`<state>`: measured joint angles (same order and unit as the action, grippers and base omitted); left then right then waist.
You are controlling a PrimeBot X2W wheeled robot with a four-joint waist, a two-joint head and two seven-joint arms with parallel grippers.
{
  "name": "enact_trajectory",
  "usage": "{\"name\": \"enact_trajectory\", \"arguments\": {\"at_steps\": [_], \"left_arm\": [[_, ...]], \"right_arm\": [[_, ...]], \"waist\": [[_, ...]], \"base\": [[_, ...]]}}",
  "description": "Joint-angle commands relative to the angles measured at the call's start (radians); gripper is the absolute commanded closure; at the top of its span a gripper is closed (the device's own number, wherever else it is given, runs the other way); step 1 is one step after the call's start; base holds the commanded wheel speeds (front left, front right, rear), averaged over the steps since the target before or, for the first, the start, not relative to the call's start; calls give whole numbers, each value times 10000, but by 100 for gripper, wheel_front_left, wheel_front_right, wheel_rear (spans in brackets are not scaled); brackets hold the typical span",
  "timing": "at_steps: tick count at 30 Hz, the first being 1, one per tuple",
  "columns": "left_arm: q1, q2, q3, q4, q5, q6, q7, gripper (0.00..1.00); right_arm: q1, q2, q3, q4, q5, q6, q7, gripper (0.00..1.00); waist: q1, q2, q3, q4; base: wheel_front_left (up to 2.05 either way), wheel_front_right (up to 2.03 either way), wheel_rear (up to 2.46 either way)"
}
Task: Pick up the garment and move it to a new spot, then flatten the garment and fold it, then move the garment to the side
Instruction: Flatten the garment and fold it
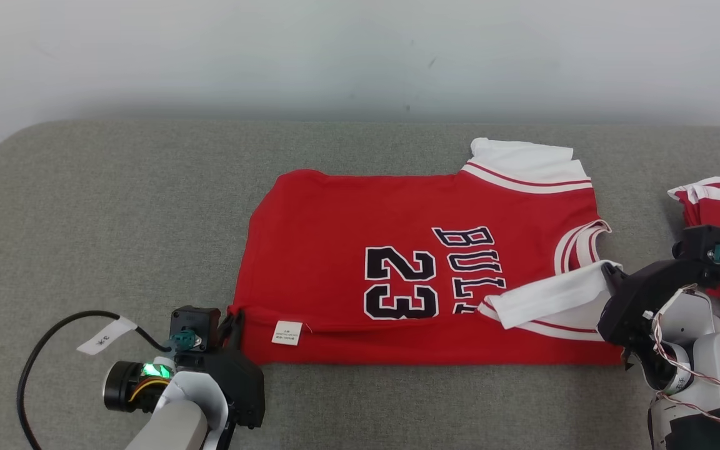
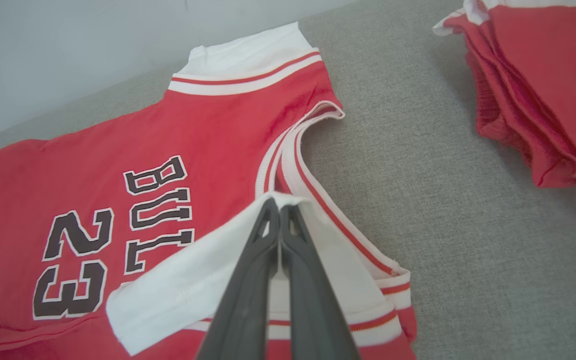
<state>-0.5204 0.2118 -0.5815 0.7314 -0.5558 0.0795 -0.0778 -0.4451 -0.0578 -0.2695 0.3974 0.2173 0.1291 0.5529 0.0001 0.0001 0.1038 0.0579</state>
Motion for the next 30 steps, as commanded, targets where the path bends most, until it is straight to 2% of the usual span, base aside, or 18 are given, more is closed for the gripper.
{"name": "enact_trajectory", "arguments": {"at_steps": [1, 7, 9, 10, 11, 20, 25, 30], "left_arm": [[-184, -49, 46, 166, -62, 114, -13, 100], [-349, -139, 36, 534, -121, 167, -67, 100], [-394, -175, 22, 623, -133, 148, -122, 56], [-388, -197, 34, 665, -158, 161, -159, 0], [-370, -216, 25, 705, -157, 175, -205, 0], [296, -123, -36, 842, -321, 171, -407, 0], [758, -39, -56, 653, -353, 245, -476, 0], [1264, 29, -56, 395, -441, 441, -415, 0]], "right_arm": [[-150, -69, -36, 121, -115, 24, -180, 100], [-381, -52, -98, 515, -192, 24, -567, 100], [-453, -35, -120, 626, -149, 24, -649, 100], [-485, -28, -139, 651, -135, 24, -747, 61], [-500, -27, -217, 701, -180, 24, -822, 0], [-389, 32, -215, 735, -130, 24, -1398, 0], [48, 38, -256, 314, 17, 24, -1245, 0], [866, 42, -581, -334, -322, 24, -1011, 0]], "waist": [[-1, -1, 7, -2], [-1, -1, 53, -1], [-1, -1, 58, 9], [-1, -1, 58, 15], [-1, -1, 53, 23], [-1, -1, -303, 36], [-1, -1, -540, 35], [-1, -1, -865, -23]], "base": [[0, 0, 0], [0, 0, 0], [0, 0, 0], [0, 0, 0], [0, 0, 0], [0, 0, 0], [0, 0, 0], [0, 0, 0]]}}
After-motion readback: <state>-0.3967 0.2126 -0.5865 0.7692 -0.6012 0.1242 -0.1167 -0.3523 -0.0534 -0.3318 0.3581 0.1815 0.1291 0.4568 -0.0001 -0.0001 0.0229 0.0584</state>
